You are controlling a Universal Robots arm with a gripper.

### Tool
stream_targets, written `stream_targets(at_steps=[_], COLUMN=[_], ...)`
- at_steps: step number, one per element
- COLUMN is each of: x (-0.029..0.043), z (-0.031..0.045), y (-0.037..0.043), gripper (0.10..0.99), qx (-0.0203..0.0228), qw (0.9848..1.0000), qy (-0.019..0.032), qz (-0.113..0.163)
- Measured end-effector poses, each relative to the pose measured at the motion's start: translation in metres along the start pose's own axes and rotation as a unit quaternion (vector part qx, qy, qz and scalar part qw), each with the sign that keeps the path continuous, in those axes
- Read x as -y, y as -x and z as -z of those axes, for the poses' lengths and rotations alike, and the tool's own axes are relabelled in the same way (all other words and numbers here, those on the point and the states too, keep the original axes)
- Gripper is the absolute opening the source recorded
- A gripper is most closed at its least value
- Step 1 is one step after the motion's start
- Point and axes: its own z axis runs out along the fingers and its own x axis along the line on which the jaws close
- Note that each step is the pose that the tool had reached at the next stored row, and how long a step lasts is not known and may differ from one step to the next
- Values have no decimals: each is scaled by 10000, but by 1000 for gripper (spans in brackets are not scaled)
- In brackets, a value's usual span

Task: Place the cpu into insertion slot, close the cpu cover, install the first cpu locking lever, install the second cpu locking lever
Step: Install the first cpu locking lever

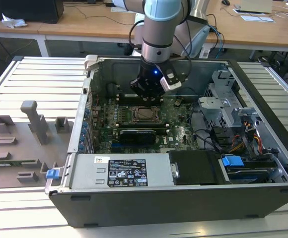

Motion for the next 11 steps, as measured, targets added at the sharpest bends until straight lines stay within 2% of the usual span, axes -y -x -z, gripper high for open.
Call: stream_targets(at_steps=[4, 5, 7, 8, 11], x=[-2, -4, -3, 20, 196], z=[0, 60, 108, 114, 119], y=[45, 45, 43, 43, 35], gripper=[106, 106, 106, 106, 106], qx=[0, 0, -1, 0, -1], qw=[10000, 10000, 10000, 10000, 10000], qy=[0, -5, -7, -6, -6], qz=[0, 0, 0, 0, -1])
